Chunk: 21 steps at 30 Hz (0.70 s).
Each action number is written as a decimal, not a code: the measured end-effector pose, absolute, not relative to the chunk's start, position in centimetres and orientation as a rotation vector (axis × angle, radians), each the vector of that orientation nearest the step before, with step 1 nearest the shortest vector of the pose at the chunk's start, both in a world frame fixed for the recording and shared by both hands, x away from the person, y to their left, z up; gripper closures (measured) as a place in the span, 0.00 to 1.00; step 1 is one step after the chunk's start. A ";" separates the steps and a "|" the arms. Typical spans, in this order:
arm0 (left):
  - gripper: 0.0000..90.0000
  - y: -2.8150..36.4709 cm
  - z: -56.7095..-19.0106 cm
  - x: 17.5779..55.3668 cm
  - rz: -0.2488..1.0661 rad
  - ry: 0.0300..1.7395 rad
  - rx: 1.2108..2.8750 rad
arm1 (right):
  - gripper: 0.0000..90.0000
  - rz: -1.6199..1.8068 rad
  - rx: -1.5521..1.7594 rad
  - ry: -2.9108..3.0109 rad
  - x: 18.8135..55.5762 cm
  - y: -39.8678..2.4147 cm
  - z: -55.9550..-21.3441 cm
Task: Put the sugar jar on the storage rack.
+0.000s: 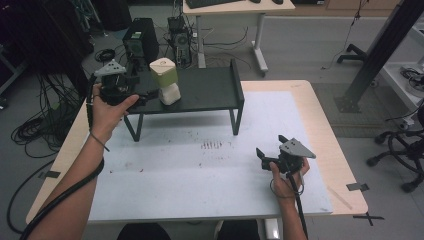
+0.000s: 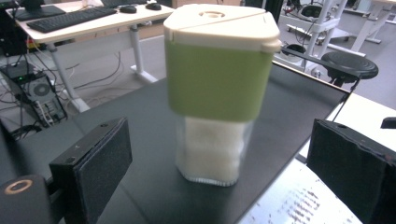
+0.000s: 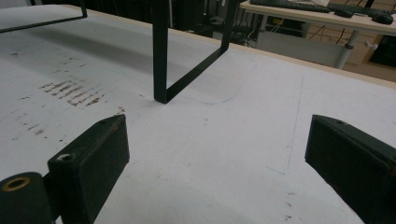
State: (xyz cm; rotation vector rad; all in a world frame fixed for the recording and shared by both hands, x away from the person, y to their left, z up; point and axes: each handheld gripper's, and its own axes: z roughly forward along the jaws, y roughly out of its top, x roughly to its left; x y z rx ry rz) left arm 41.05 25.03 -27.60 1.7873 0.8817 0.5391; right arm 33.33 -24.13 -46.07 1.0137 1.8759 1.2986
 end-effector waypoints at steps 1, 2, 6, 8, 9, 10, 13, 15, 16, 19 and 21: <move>0.08 25.2 -27.6 40.7 0.540 0.881 1.785 | 0.07 1.298 1.015 1.877 33.3 -24.1 -46.1; 0.08 25.4 -27.6 40.5 0.544 0.879 1.784 | 0.07 1.297 1.017 1.880 33.4 -24.1 -46.1; 0.08 25.9 -27.7 39.3 0.546 0.885 1.774 | 0.07 1.291 1.010 1.887 33.4 -24.0 -46.1; 0.08 26.1 -27.7 38.7 0.547 0.890 1.769 | 0.07 1.282 1.006 1.893 33.5 -24.0 -46.1; 0.08 26.1 -27.8 38.4 0.550 0.891 1.768 | 0.07 1.282 1.006 1.893 33.4 -24.0 -46.1; 0.08 26.2 -27.8 38.1 0.550 0.891 1.765 | 0.07 1.281 1.007 1.894 33.4 -24.0 -46.1; 0.08 26.4 -28.1 37.0 0.554 0.894 1.766 | 0.07 1.283 1.008 1.891 33.4 -24.0 -46.1; 0.08 26.5 -28.3 36.5 0.550 0.897 1.762 | 0.07 1.281 1.008 1.894 33.4 -24.0 -46.1; 0.08 26.6 -28.4 36.2 0.549 0.898 1.762 | 0.07 1.280 1.005 1.894 33.4 -23.9 -46.1; 0.08 26.8 -28.8 35.2 0.551 0.900 1.757 | 0.06 1.283 1.013 1.887 33.4 -24.0 -46.1; 0.08 26.9 -29.1 34.7 0.551 0.899 1.757 | 0.06 1.284 1.014 1.885 33.4 -24.1 -46.1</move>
